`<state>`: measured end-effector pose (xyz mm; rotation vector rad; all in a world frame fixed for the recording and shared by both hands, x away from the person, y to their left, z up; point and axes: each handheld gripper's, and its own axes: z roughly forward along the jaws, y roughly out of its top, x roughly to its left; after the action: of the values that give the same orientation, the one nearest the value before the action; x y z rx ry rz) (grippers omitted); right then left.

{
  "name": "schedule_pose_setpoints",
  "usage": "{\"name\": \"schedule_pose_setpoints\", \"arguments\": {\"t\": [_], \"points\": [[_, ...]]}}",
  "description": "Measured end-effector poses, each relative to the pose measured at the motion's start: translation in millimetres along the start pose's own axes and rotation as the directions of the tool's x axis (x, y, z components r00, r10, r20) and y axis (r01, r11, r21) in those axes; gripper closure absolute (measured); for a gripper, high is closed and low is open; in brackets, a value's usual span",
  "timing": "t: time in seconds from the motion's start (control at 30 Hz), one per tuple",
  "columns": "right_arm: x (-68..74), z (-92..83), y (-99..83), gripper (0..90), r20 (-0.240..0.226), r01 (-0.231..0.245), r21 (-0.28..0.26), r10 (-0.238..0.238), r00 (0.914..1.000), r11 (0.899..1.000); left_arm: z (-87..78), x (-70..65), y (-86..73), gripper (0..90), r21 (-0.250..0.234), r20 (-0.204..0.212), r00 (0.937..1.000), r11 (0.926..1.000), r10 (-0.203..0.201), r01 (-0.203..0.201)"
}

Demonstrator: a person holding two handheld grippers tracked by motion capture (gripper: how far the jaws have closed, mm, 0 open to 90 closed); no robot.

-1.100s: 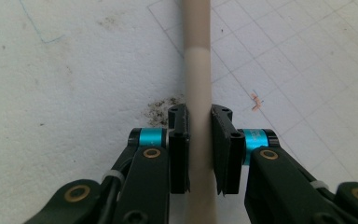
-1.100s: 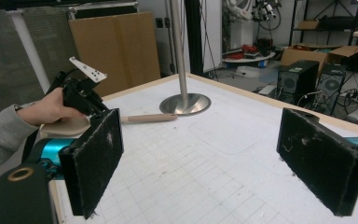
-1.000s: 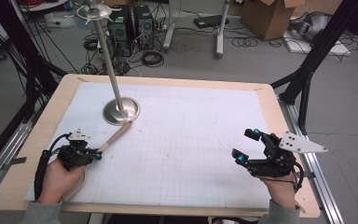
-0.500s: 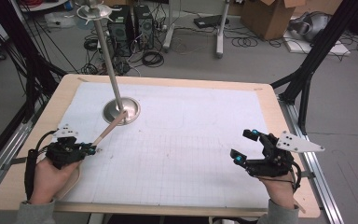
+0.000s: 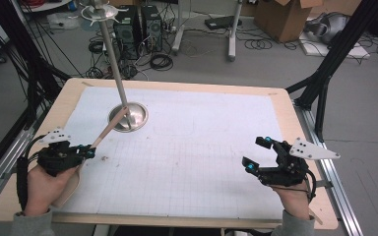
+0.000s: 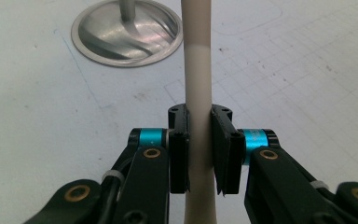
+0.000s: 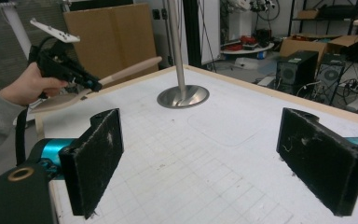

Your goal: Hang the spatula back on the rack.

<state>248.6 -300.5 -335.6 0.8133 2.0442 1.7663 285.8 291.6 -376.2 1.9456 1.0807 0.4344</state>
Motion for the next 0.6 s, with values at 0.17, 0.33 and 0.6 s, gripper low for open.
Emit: {"name": "schedule_pose_setpoints", "arguments": {"t": [0.17, 0.33, 0.6], "points": [[1.4, 0.6, -0.1, 13.8, -0.002, 0.006, 0.004, -0.006, 1.0000, 1.000, -5.4, 2.8, 0.9, 77.9, -0.023, 0.004, 0.9999, 0.9997, -0.010, 0.010], [2.0, -0.1, -0.2, 13.8, 0.000, 0.001, 0.003, -0.001, 1.0000, 1.000, -12.0, 5.3, 2.3, 77.9, -0.049, 0.009, 0.9998, 0.9987, -0.015, 0.015], [1.6, 1.2, -0.7, 13.8, -0.002, 0.002, 0.007, -0.002, 1.0000, 1.000, -21.8, 7.8, 3.9, 77.9, -0.091, 0.004, 0.9997, 0.9956, -0.023, 0.023]]}}
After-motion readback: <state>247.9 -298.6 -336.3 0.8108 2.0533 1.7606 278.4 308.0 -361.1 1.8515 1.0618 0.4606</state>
